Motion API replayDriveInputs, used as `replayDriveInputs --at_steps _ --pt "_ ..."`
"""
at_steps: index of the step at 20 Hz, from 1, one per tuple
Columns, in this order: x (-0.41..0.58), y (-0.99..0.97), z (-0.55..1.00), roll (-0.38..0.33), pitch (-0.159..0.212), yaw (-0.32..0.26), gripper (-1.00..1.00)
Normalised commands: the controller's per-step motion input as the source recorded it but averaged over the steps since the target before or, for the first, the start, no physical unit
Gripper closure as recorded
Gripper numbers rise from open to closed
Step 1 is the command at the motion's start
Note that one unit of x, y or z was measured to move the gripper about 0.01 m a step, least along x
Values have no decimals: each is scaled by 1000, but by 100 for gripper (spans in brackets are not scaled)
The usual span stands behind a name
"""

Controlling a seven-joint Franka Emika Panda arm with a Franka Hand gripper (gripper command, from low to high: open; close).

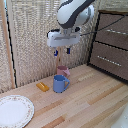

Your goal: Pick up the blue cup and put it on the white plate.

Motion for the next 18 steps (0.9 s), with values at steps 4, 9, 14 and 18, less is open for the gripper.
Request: replayDriveInputs --at_steps 4,9,14,18 --pt "22 -174 -340 5 139 85 -100" --pt "74 -172 -350 0 159 109 -100" --pt "219 -193 -285 0 71 142 -100" --pt "314 -205 -286 0 4 168 -100"
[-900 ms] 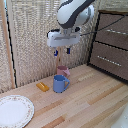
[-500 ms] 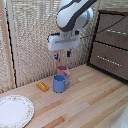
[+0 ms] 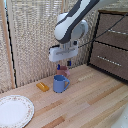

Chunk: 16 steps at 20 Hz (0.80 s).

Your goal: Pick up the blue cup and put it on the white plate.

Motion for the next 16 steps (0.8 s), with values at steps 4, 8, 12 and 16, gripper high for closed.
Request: replayDriveInputs --at_steps 4,8,12,16 --pt "164 -148 -325 0 18 162 -100" --pt "0 -17 -374 0 124 138 -100" --pt "28 0 -331 -3 82 128 -100" --pt "101 0 -216 -10 9 14 -100"
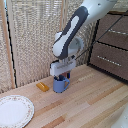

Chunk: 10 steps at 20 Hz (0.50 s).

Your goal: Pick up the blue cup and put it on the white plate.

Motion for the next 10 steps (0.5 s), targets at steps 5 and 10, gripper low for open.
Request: replayDriveInputs --at_steps 5,10 --pt "84 0 -172 -18 3 1 100" --pt "9 57 -185 -54 38 12 100"
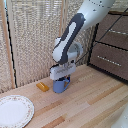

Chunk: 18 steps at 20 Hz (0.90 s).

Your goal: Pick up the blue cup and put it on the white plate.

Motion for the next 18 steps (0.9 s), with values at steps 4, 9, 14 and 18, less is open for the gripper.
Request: replayDriveInputs --at_steps 4,9,14,18 --pt "-71 96 -134 -25 1 0 100" --pt "-184 211 -1 -33 -12 0 100" --pt "-235 309 95 -37 -33 56 100" --pt "-259 315 111 -29 -23 98 100"
